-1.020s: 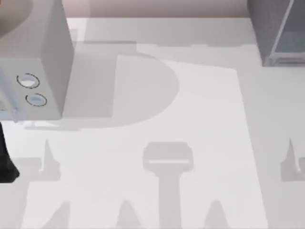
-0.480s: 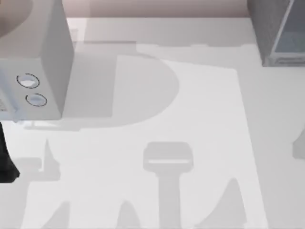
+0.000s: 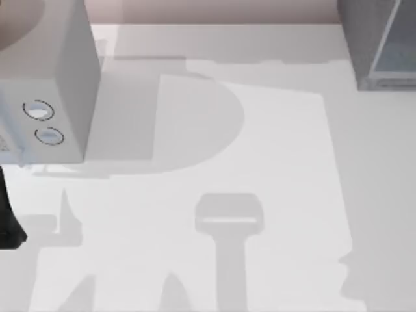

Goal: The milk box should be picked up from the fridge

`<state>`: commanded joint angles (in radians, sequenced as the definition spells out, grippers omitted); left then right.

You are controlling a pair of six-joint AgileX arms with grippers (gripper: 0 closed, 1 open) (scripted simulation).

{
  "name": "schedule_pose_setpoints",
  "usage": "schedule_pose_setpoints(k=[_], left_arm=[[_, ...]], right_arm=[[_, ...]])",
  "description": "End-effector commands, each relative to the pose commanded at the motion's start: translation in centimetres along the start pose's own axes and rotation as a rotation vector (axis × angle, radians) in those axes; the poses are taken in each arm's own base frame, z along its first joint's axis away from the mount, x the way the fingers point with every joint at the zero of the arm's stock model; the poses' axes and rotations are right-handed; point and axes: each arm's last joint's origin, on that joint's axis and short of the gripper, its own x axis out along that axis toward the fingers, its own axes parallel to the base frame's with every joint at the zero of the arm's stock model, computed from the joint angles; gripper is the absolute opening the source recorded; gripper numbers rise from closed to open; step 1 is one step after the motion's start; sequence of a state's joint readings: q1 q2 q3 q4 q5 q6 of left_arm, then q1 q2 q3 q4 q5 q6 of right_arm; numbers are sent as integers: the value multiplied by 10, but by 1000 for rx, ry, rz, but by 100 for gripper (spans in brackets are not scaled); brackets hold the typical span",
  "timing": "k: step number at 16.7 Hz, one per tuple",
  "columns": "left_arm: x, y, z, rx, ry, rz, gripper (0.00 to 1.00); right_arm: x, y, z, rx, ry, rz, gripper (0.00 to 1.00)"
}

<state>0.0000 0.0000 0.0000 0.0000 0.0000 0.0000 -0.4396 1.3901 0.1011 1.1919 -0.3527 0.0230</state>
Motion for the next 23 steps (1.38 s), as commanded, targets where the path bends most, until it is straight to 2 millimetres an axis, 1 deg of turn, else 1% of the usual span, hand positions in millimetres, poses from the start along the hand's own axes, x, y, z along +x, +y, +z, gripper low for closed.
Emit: schedule_pose_setpoints(k=[3,7,14,16,17,19,21,23], left_arm=[[0,0,0,0,0,0,100],[0,0,0,0,0,0,100],[0,0,0,0,0,0,100],[0,0,0,0,0,0,100],[0,0,0,0,0,0,100],[0,0,0,0,0,0,100],[0,0,0,0,0,0,100],[0,0,0,0,0,0,100]], right_arm=[[12,-13,-13,-4,-16,34,100],[21,-24,-17,-37,-79,68,100],[23,-25,-18,-44,-90,78,100],[31,-26,-19,-38,-78,71,100],[38,-28,-19,-36,-75,64,100],[61,-32,-18,-35,-76,48,100],[89,-36,-15,-36,-80,38,100],[120,-35,-11,-38,-83,39,100]])
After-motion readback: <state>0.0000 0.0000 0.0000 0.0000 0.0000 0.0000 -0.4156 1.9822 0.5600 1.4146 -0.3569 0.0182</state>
